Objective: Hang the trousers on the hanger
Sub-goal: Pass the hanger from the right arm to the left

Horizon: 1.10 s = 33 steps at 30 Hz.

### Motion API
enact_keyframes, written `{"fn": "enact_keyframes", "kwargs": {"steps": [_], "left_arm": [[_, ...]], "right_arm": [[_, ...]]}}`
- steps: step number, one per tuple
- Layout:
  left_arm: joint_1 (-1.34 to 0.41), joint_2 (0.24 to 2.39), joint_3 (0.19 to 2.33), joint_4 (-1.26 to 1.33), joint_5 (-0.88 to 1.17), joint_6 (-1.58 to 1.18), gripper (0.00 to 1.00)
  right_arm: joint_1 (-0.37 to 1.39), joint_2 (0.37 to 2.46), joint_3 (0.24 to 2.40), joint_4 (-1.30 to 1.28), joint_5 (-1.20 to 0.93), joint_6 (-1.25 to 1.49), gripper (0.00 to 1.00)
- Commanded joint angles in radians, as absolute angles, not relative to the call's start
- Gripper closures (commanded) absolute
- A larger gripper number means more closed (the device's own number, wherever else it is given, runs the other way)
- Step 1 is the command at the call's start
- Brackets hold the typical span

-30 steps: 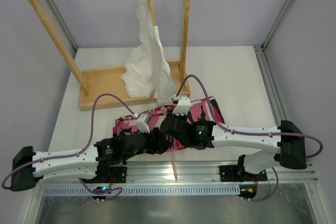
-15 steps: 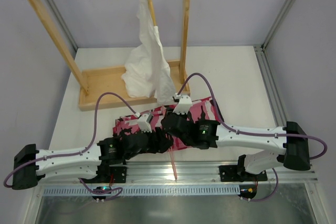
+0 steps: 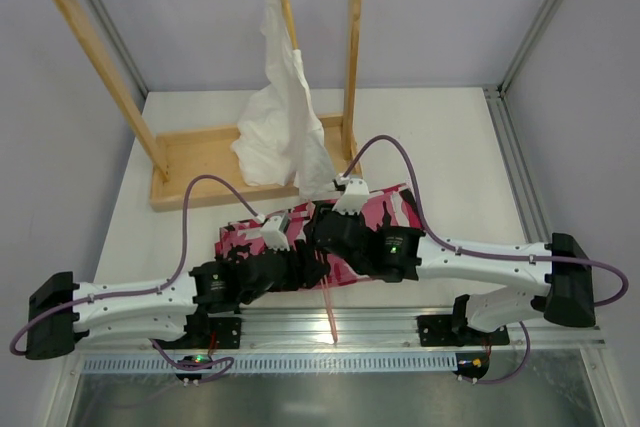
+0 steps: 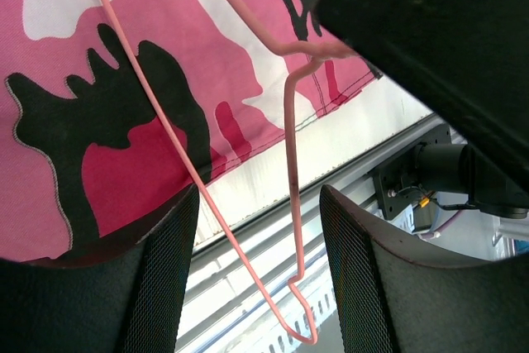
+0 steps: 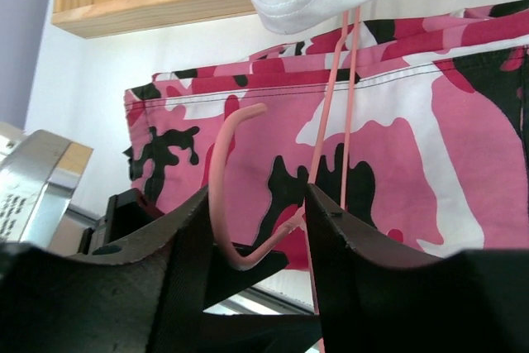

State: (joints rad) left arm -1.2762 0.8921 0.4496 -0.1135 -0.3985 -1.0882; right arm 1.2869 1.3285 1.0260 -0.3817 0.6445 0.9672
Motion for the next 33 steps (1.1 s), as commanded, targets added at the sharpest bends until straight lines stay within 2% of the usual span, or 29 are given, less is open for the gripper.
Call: {"fn": "enact_keyframes", "kwargs": {"steps": [1,7,16,23,27,33], "left_arm": [[-1.281,0.896,0.488,-0.040,-0.411,-1.081,0.39],[-1.281,0.890,0.495,-0.054,-0.396,-1.054,0.39],[-1.281,0.782,0.483,-0.161,-0.479,-1.080,0.40],[-1.281,0.722,0.434,-0.130,-0.495,-1.075,0.39],[-1.281,0.771,0.449,-0.123,-0.500,-1.068,0.48],[-1.281,0.818,0.506,-0.202,-0.535,-1.058,0.51]], "right_arm": [[1.301,1.267,1.012,-0.245,0.594,0.988,0.48],[1.296,1.235,0.983,-0.213,0.565,0.976,0.47],[1.296,1.246,0.994,-0.170,0.528,0.962,0.48],[1.296,1.264,1.003,-0.164,0.525,0.965,0.47],[1.296,1.255,1.009,-0.208,0.558,0.963,0.48],[1.270,1.155,0.945,-0.302,0.601,0.976,0.47]]}}
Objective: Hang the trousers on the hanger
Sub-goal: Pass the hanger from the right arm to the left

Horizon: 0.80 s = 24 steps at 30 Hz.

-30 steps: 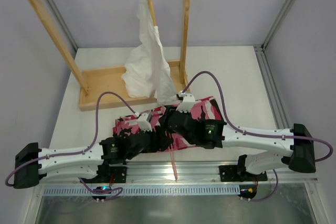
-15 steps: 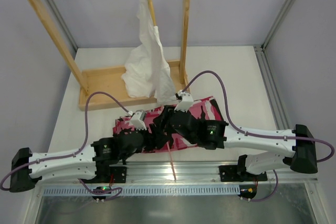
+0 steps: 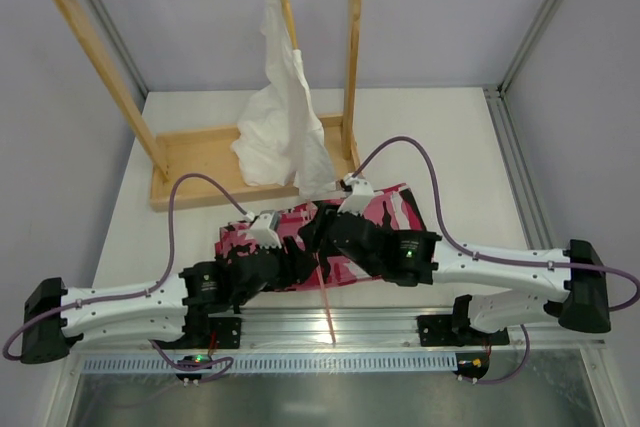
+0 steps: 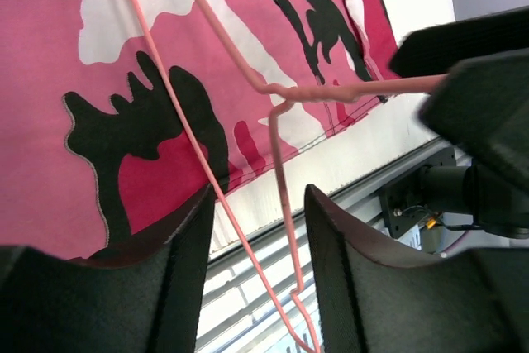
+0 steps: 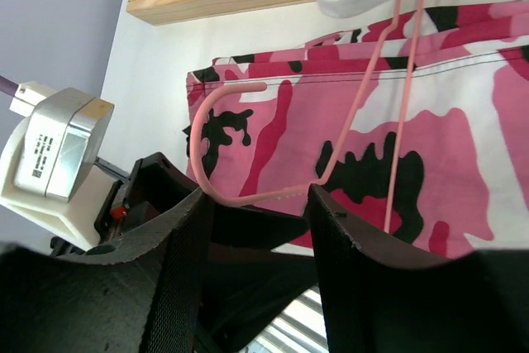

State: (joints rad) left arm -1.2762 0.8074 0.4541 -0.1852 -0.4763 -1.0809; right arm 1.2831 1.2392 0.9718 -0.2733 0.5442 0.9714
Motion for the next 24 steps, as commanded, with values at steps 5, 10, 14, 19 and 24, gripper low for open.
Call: {"fn": "enact_keyframes", "kwargs": {"steps": [5,10,14,19,24], "left_arm": [[-1.279,0.836,0.503,-0.190,-0.554,-1.071,0.54],[-1.279,0.857,0.496,-0.115,-0.526,-1.054,0.51],[-1.281,0.870,0.486,-0.060,-0.480,-1.014,0.48],[-1.281,0.833,0.451,-0.049,-0.474,-1.025,0.47],[-1.281,0.779,0.420,-0.044,-0.480,-1.035,0.44]], "right_arm": [[1.252,1.026,0.847,-0.279,0.581,0.925,0.47],[1.243,1.046,0.824,-0.198,0.511,0.884,0.47],[1.239,1.113,0.861,-0.134,0.474,0.842,0.47],[1.229,1.195,0.911,-0.113,0.433,0.831,0.48],[1.230,1.206,0.914,-0.094,0.425,0.848,0.47]]}}
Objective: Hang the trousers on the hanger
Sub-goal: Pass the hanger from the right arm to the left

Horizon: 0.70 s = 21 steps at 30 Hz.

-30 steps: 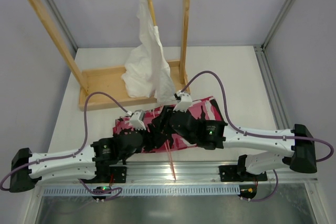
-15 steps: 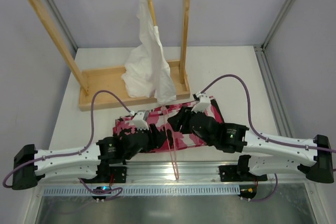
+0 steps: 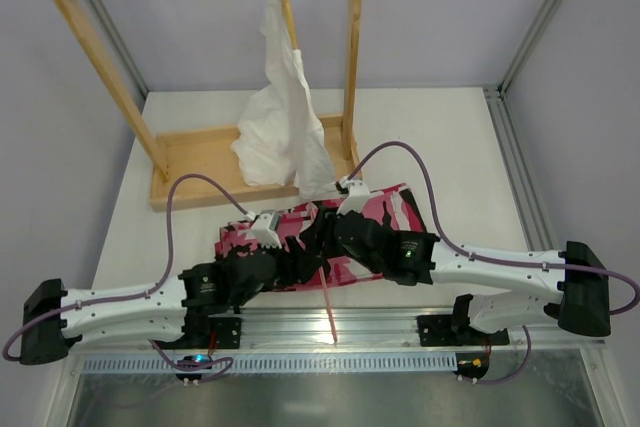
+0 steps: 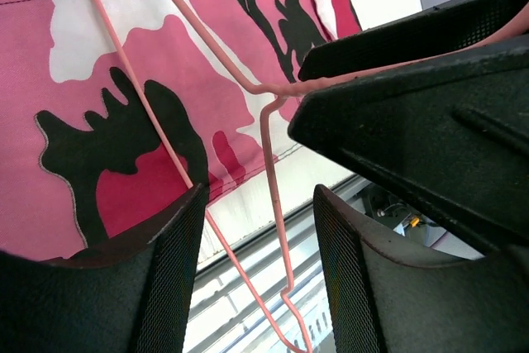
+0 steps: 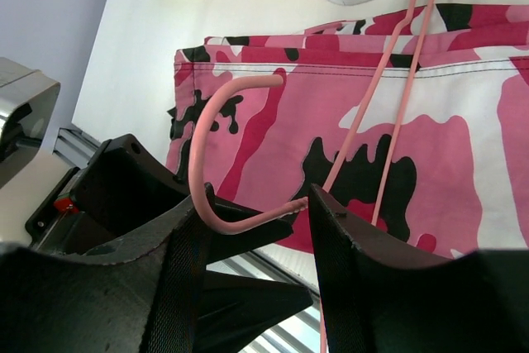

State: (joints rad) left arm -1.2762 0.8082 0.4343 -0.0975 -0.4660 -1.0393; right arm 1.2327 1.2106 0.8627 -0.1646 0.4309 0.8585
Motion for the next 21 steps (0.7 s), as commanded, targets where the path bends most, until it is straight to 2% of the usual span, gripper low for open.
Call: {"fn": "enact_keyframes", "kwargs": {"steps": [1,5,13,17,21], "left_arm": [[-1.281,0.772,0.419,-0.049,-0.486,-1.037,0.43],[-1.281,0.795,0.422,-0.032,-0.491,-1.040,0.40],[-1.281,0.902,0.489,-0.067,-0.514,-1.066,0.43],[-1.281,0.919,0.491,-0.086,-0.544,-1.097,0.51],[-1.281,0.911,0.495,-0.101,-0.568,-1.103,0.67]], "right_arm": [[1.230,1.210,0.919,-0.097,0.423,0.850,0.48],[1.230,1.216,0.930,-0.094,0.413,0.864,0.48],[1.230,1.223,0.936,-0.087,0.410,0.871,0.48],[1.229,1.213,0.927,-0.098,0.413,0.877,0.48],[1.230,1.175,0.893,-0.109,0.428,0.876,0.48]]}}
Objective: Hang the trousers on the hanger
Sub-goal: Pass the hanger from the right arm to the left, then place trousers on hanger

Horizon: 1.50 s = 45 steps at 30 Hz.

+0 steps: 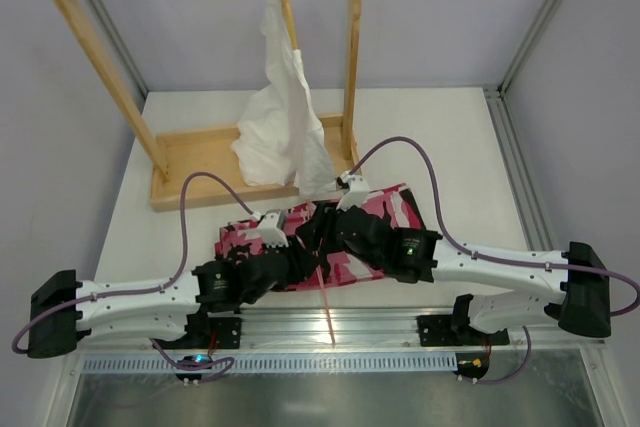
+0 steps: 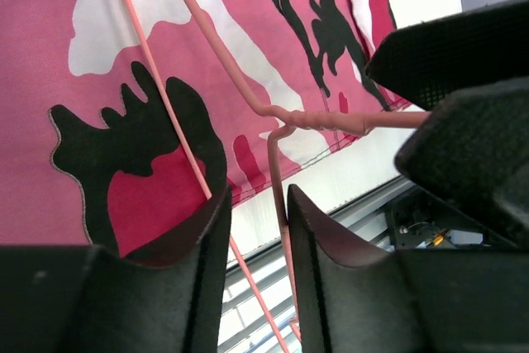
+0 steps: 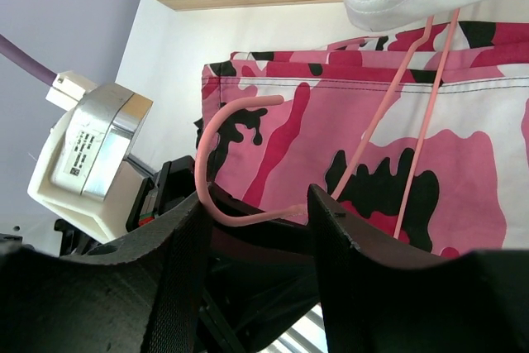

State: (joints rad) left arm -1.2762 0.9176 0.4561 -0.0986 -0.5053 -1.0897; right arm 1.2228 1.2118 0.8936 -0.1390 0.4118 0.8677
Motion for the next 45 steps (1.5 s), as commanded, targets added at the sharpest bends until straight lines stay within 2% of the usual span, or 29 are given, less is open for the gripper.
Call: {"fn": "enact_keyframes", "kwargs": {"steps": [1,2,9,13,19,22,25,27,32,33,35,37,38,40,44,45], "left_arm": [[-1.281,0.910,0.497,-0.104,-0.574,-1.103,0.69],[-1.281,0.907,0.497,-0.106,-0.577,-1.103,0.75],[-1.279,0.922,0.511,-0.113,-0.581,-1.109,0.90],[-1.281,0.937,0.529,-0.127,-0.580,-1.104,1.00],[-1.279,0.942,0.531,-0.152,-0.586,-1.123,1.00],[-1.281,0.933,0.525,-0.158,-0.589,-1.137,1.00],[-1.279,0.920,0.515,-0.164,-0.594,-1.161,1.00],[-1.279,0.911,0.512,-0.175,-0.595,-1.184,1.00],[-1.279,0.905,0.497,-0.190,-0.588,-1.216,1.00],[-1.279,0.905,0.497,-0.195,-0.586,-1.224,1.00],[-1.279,0.913,0.494,-0.192,-0.578,-1.224,1.00],[-1.279,0.917,0.497,-0.187,-0.569,-1.220,1.00],[-1.279,0.925,0.497,-0.187,-0.569,-1.218,1.00],[-1.279,0.933,0.497,-0.176,-0.560,-1.213,1.00],[-1.279,0.950,0.500,-0.164,-0.548,-1.207,1.00],[-1.279,0.954,0.502,-0.163,-0.546,-1.207,1.00]], "right_arm": [[1.229,1.169,0.879,-0.107,0.429,0.874,0.48],[1.230,1.161,0.876,-0.109,0.431,0.870,0.48],[1.229,1.135,0.877,-0.150,0.446,0.859,0.47],[1.227,1.109,0.848,-0.196,0.475,0.864,0.40],[1.221,0.987,0.759,-0.250,0.494,0.830,0.37],[1.163,0.898,0.709,-0.278,0.447,0.787,0.35],[0.987,0.833,0.651,-0.281,0.258,0.707,0.35],[0.794,0.831,0.635,-0.325,0.111,0.626,0.35],[0.384,0.919,0.623,-0.365,-0.200,0.499,0.35],[0.256,0.934,0.615,-0.373,-0.251,0.474,0.34],[0.152,0.997,0.604,-0.377,-0.362,0.457,0.25],[0.015,1.051,0.585,-0.387,-0.449,0.440,0.22],[-0.021,1.098,0.578,-0.388,-0.451,0.434,0.16],[-0.070,1.140,0.557,-0.370,-0.474,0.417,0.14],[-0.080,1.255,0.538,-0.330,-0.527,0.397,0.14],[-0.080,1.270,0.519,-0.301,-0.549,0.405,0.18]]}}
